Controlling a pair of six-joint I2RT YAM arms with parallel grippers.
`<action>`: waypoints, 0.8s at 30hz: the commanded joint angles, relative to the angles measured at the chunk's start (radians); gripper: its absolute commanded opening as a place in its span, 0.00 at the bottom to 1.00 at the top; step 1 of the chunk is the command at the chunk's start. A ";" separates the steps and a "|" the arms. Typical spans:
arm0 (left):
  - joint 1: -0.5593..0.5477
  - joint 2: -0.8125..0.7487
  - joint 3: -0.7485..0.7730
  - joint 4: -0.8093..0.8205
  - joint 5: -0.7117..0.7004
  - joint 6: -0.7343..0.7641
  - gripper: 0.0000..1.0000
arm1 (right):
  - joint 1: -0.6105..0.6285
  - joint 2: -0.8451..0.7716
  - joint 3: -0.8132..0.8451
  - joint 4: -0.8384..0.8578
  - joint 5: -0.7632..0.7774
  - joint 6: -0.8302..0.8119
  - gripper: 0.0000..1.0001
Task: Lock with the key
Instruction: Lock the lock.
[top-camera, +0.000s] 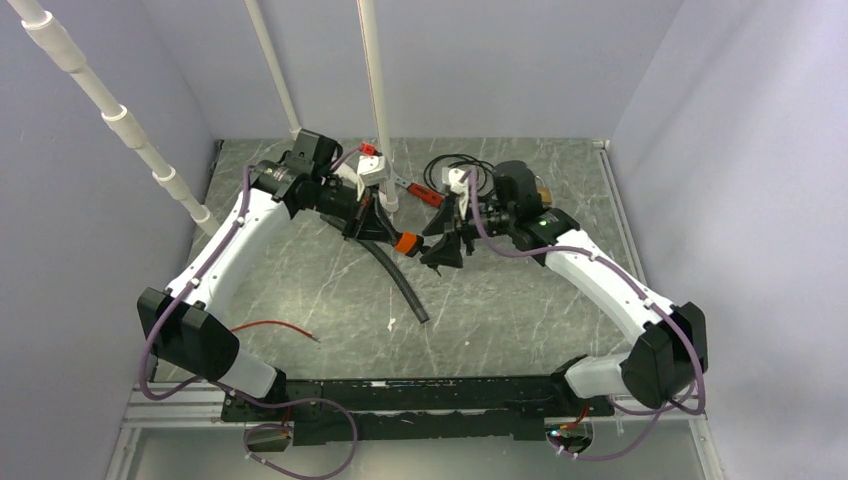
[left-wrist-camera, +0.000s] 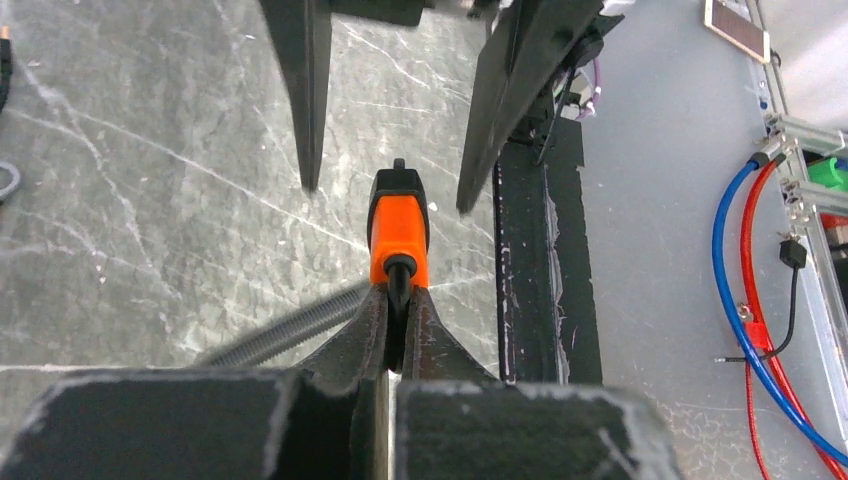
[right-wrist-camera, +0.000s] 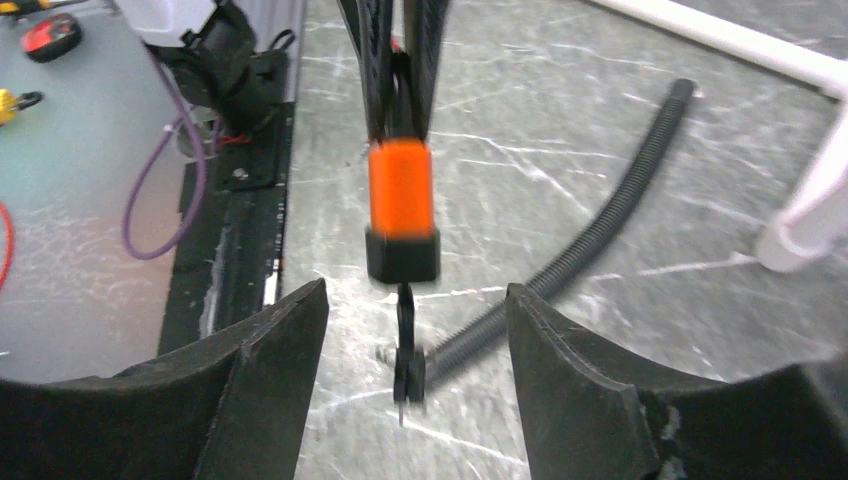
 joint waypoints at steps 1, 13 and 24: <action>0.061 -0.017 0.033 0.003 0.115 -0.002 0.00 | -0.088 -0.081 -0.024 0.042 -0.024 0.061 0.68; 0.064 -0.030 0.021 0.042 0.129 -0.018 0.00 | -0.079 -0.046 -0.004 0.070 -0.048 0.065 0.52; 0.062 -0.052 -0.006 0.061 0.119 -0.027 0.00 | -0.047 -0.024 0.006 0.090 -0.053 0.069 0.26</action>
